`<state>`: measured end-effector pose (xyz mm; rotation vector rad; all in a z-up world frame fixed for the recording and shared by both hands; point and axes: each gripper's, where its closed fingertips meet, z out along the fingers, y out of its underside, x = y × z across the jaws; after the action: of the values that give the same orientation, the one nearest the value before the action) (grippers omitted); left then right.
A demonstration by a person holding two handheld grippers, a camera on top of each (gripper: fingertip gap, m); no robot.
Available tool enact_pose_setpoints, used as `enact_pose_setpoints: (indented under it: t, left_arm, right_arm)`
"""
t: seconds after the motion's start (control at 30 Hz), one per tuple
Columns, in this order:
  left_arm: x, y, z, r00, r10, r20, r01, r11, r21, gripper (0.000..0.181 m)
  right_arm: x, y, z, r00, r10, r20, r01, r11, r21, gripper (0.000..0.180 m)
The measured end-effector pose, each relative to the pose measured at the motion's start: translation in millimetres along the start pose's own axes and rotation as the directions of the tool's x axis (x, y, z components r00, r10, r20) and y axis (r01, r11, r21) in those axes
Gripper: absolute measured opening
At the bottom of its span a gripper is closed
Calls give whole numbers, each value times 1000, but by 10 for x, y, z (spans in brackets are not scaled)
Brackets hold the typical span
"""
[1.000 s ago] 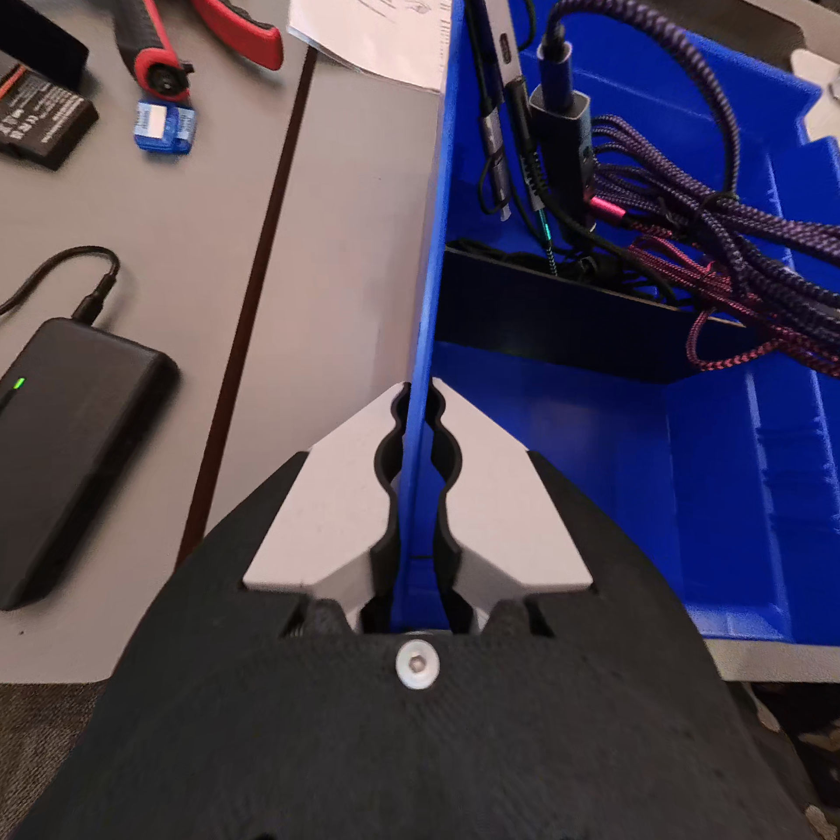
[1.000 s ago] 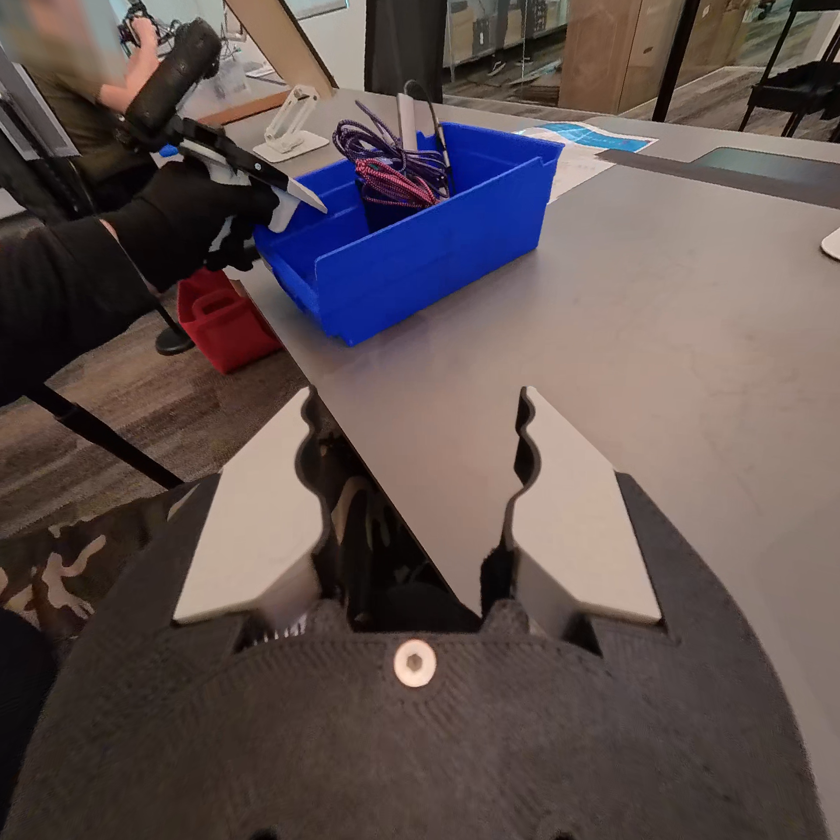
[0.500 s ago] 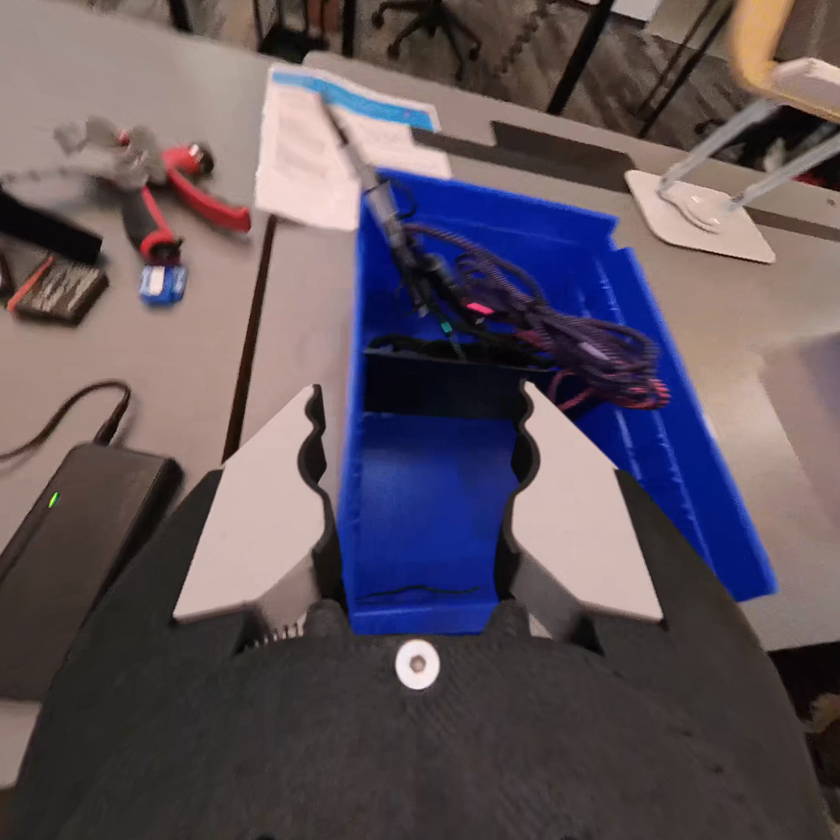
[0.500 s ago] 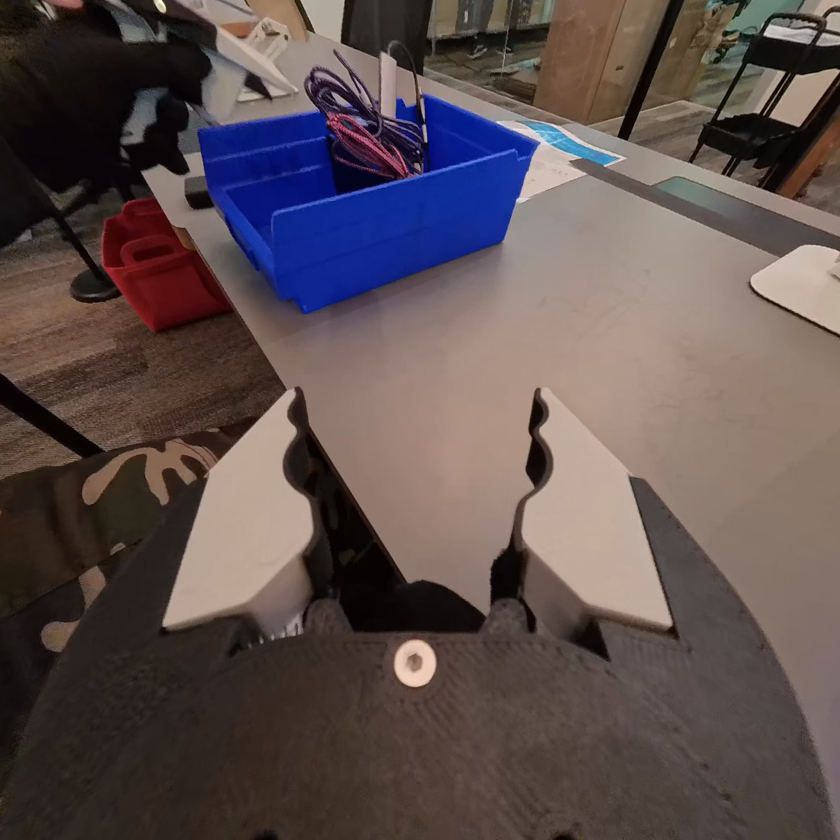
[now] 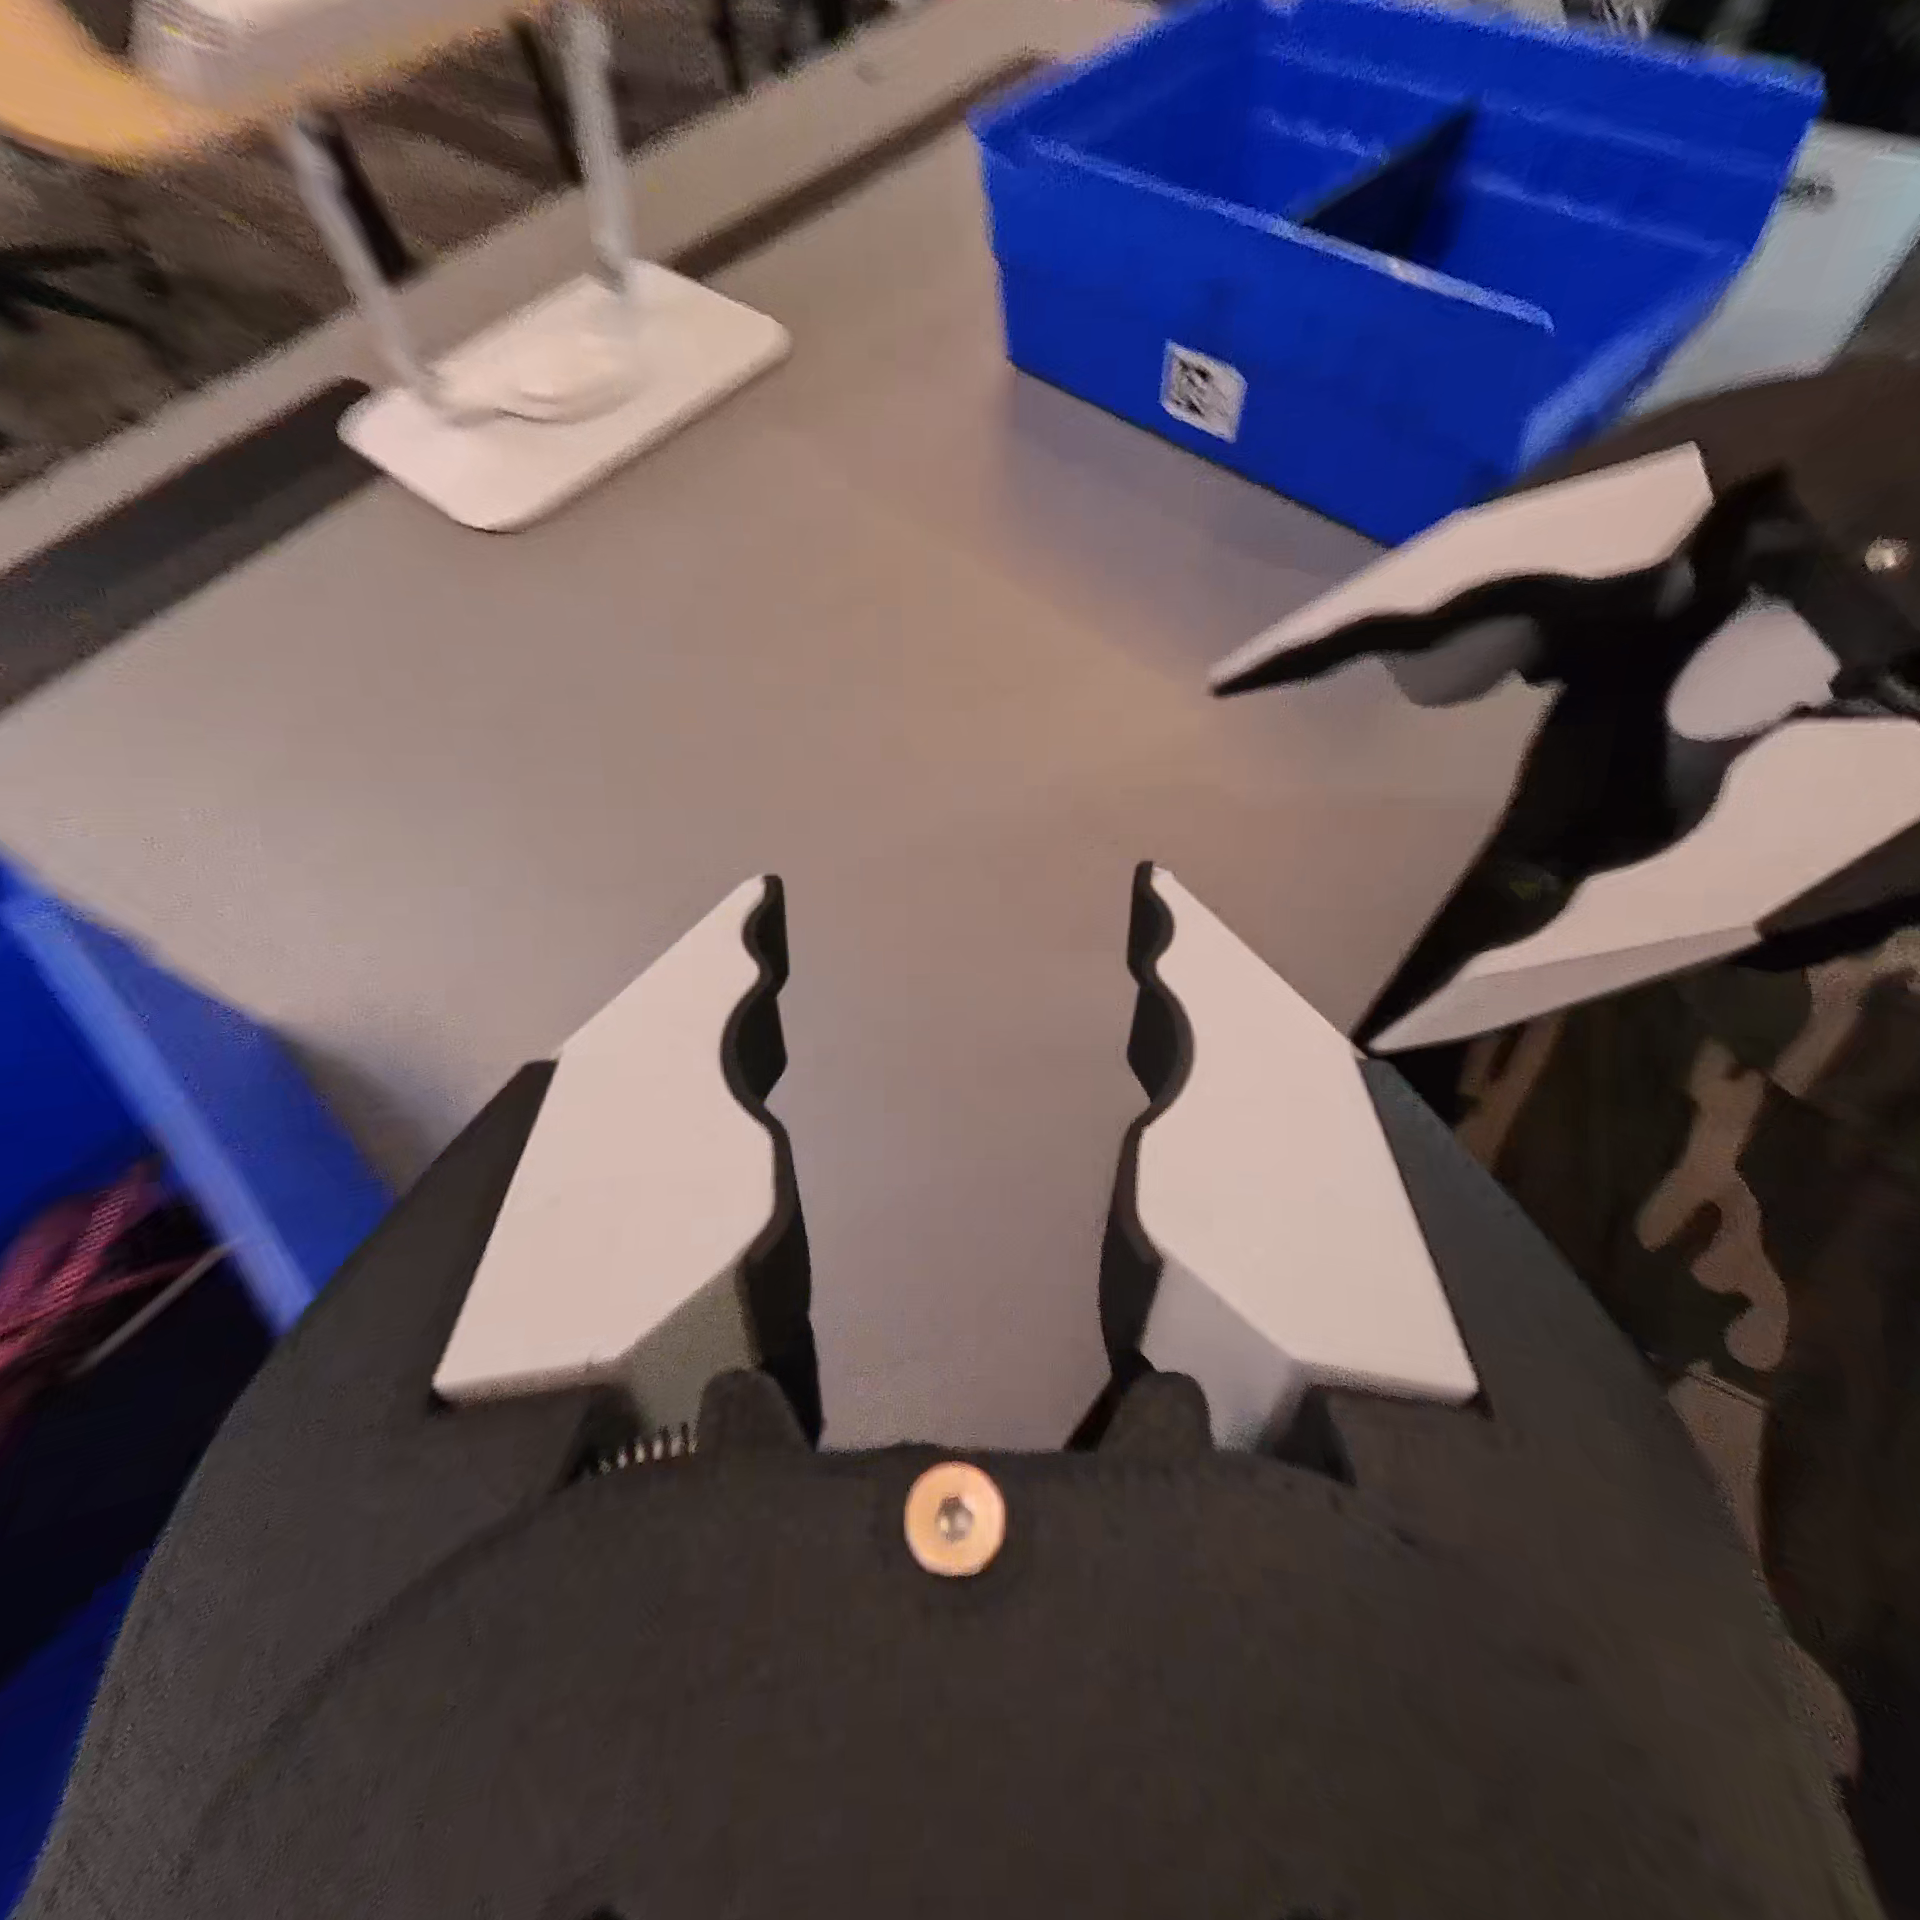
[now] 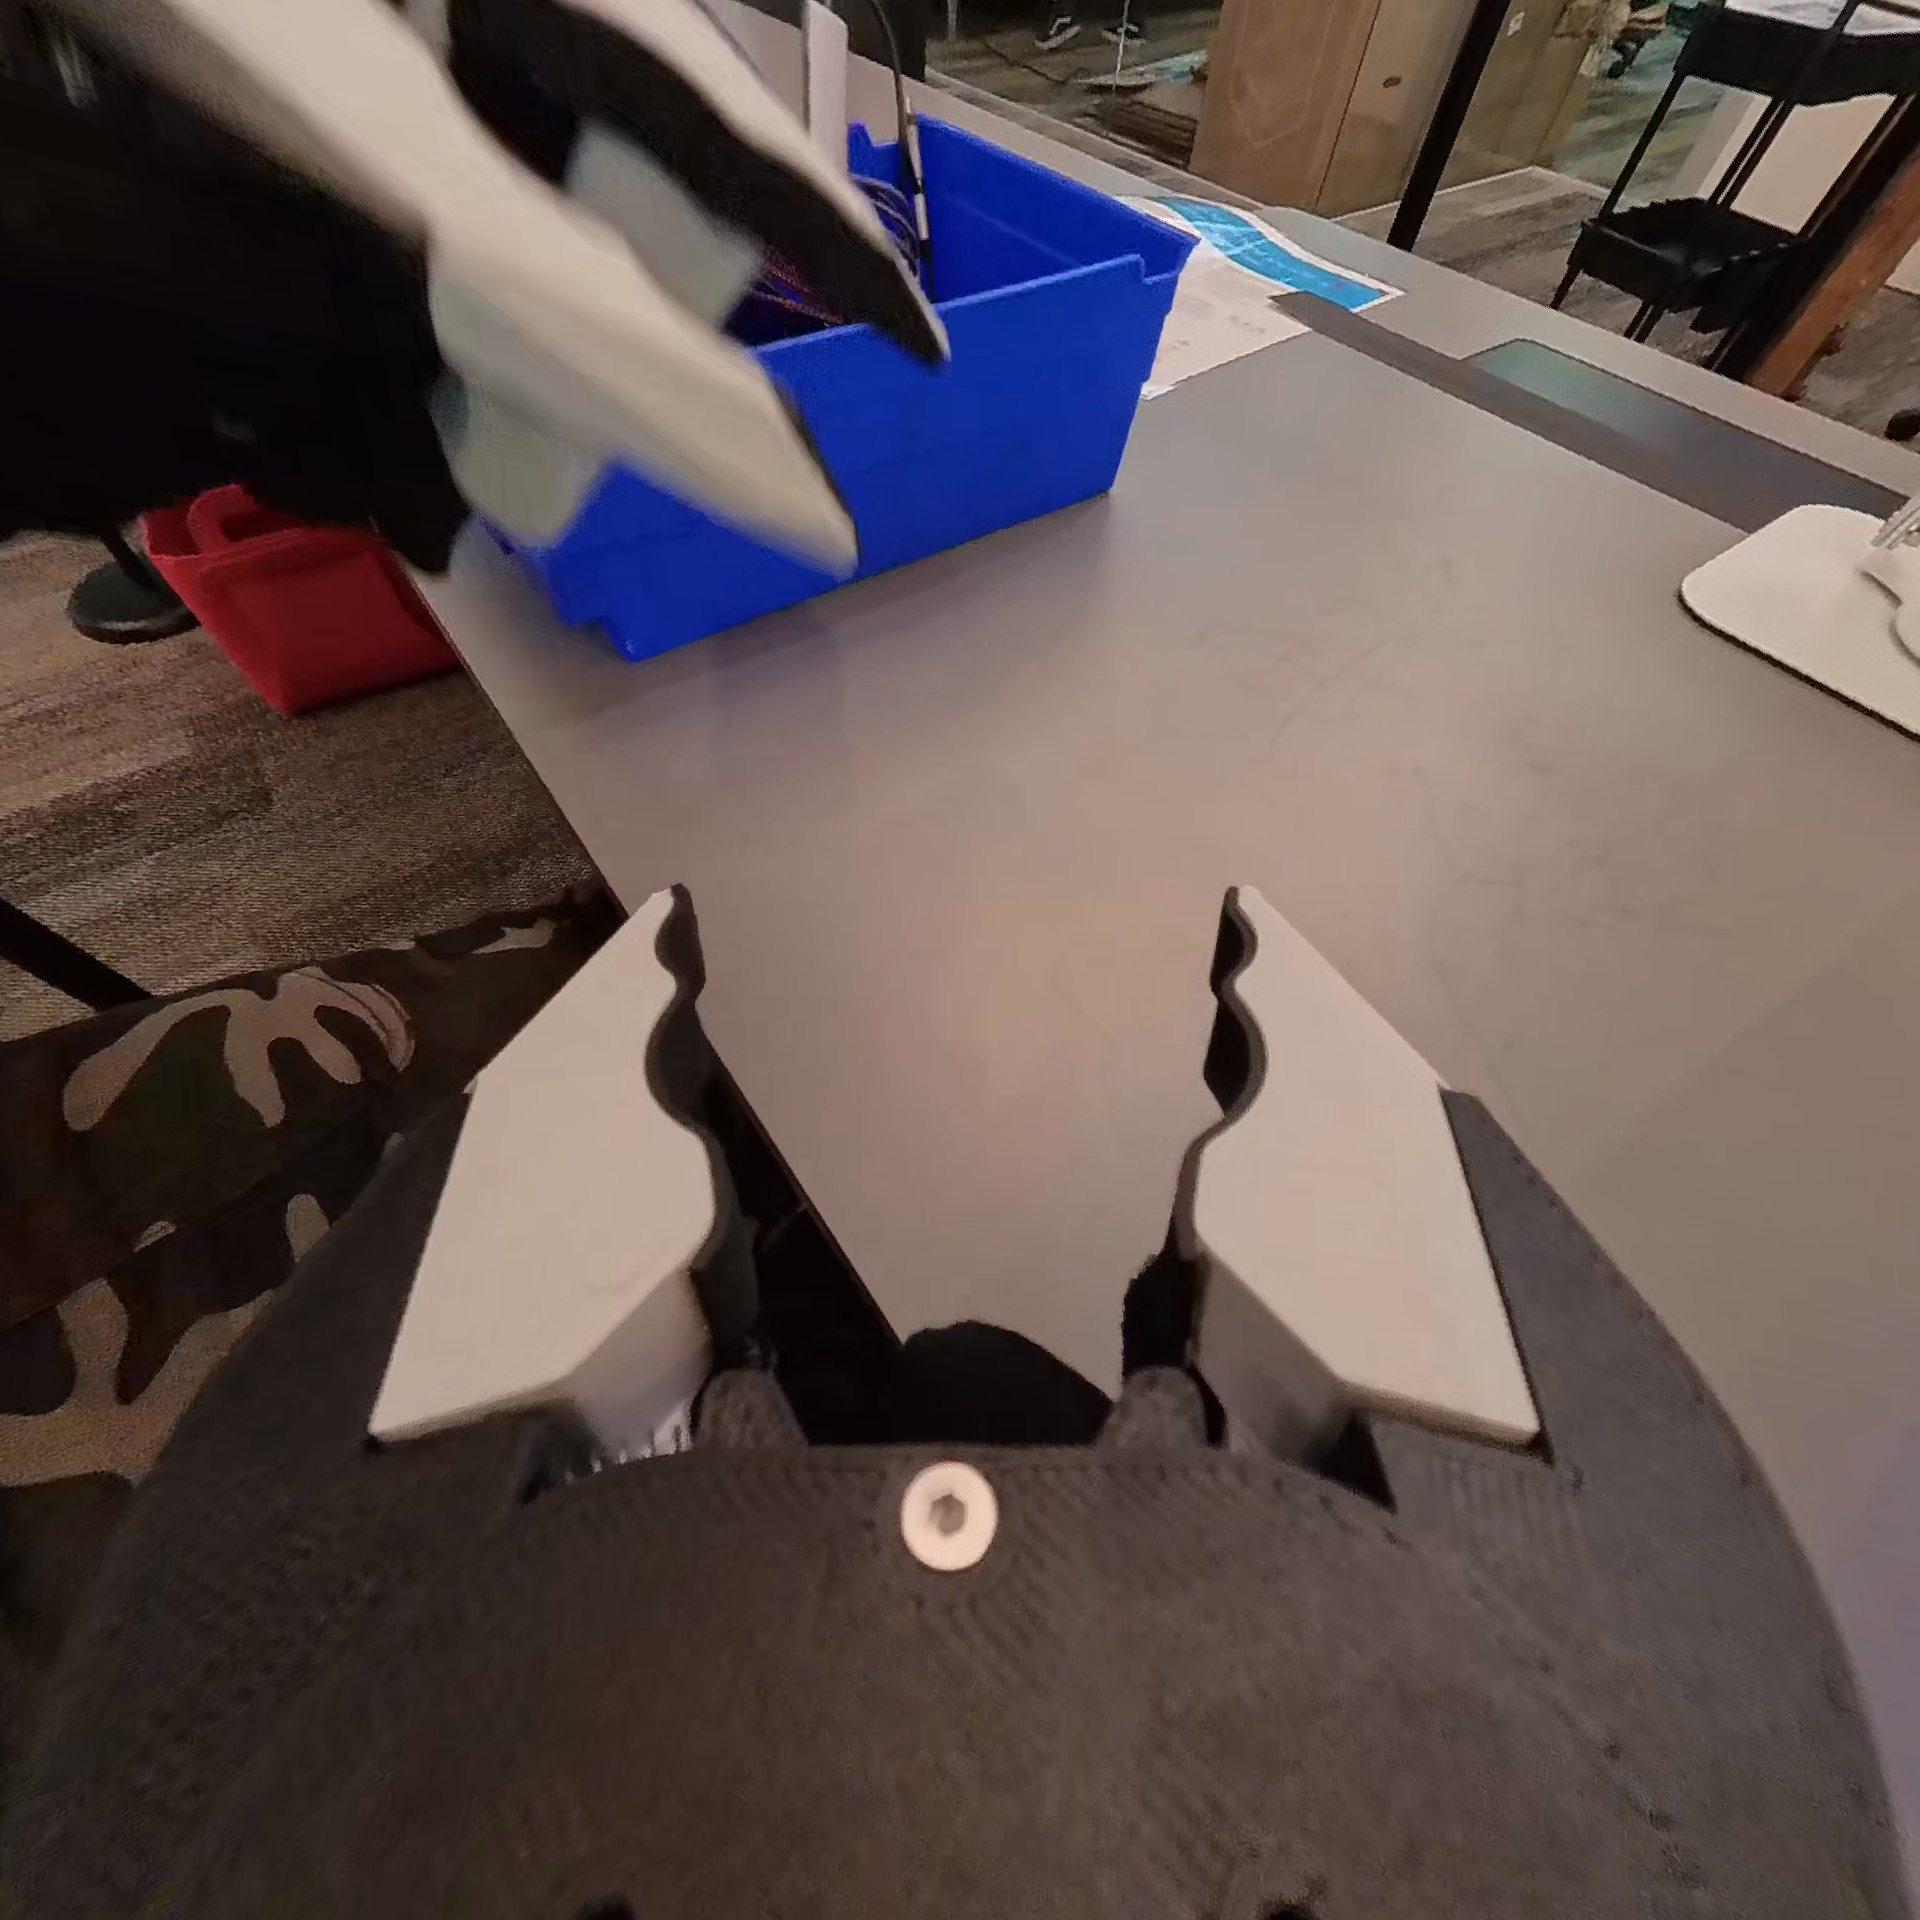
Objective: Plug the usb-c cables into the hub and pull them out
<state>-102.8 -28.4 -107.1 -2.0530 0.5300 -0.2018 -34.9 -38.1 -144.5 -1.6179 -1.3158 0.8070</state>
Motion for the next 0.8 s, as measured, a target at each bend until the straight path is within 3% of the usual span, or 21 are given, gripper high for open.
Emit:
enact_pose_setpoints:
  t: [0.13,0.23,0.43,0.8]
  left_arm:
    - [325,403,538,1000,20,-24,-24,985,-172,71]
    - [278,726,756,999,-29,23,34,963,-268,83]
    - [35,948,820,985,-80,155,126,941,-314,104]
    - [5,1082,855,982,-110,155,156,933,-324,105]
  right_arm:
    - [8,96,46,1000,23,4,-23,999,-29,98]
    - [60,177,67,999,29,-12,-30,998,-63,102]
    - [155,329,113,998,52,-33,-56,991,-123,109]
    - [197,356,115,998,37,-52,-44,990,-136,110]
